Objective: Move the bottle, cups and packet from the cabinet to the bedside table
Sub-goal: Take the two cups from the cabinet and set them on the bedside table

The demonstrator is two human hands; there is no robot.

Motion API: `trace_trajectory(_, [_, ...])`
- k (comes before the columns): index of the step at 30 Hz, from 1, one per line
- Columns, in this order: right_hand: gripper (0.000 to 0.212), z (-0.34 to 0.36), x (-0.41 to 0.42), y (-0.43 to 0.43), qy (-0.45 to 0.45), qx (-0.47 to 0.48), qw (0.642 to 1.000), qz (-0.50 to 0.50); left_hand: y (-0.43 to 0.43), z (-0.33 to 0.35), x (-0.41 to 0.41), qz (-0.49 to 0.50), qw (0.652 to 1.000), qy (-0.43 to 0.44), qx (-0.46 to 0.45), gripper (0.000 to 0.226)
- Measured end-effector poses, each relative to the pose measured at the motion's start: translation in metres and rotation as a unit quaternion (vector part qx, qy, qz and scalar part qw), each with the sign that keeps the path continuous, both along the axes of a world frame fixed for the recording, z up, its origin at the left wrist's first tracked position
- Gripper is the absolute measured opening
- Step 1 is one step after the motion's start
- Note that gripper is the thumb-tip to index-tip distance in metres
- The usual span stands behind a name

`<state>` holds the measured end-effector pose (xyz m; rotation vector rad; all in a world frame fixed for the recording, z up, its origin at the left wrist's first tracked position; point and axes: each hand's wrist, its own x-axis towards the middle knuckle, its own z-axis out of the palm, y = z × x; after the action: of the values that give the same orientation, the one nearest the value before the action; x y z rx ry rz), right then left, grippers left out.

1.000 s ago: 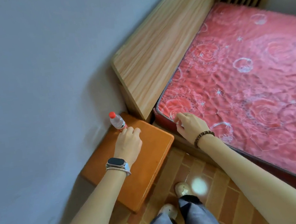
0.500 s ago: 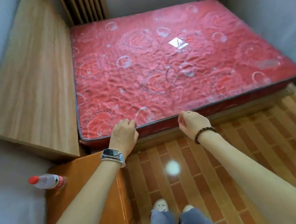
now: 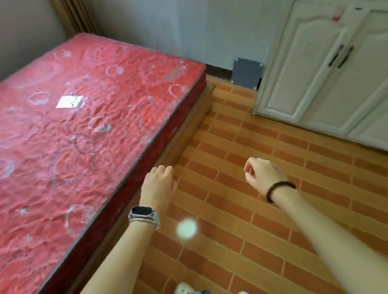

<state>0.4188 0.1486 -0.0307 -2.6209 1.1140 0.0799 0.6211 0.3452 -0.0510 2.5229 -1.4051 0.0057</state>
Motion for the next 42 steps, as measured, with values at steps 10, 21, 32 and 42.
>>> trace_trajectory(10, [0.009, 0.001, -0.198, -0.063, -0.034, -0.001, 0.98, -0.197, -0.148, 0.008, -0.152, -0.198, 0.98, -0.016, -0.027, 0.007])
trace_trajectory(21, [0.01, 0.008, -0.356, -0.115, -0.047, 0.0, 0.923, -0.382, -0.296, 0.01, -0.281, -0.368, 0.93, 0.001, -0.023, 0.013])
trace_trajectory(32, [0.014, 0.025, -0.42, -0.22, -0.039, -0.006, 0.892, -0.45, -0.461, 0.024, -0.358, -0.473, 0.881, 0.006, -0.02, 0.017])
trace_trajectory(42, [0.015, 0.03, -0.488, -0.296, -0.036, -0.02, 0.869, -0.494, -0.57, 0.036, -0.443, -0.537, 0.843, -0.009, -0.025, 0.019])
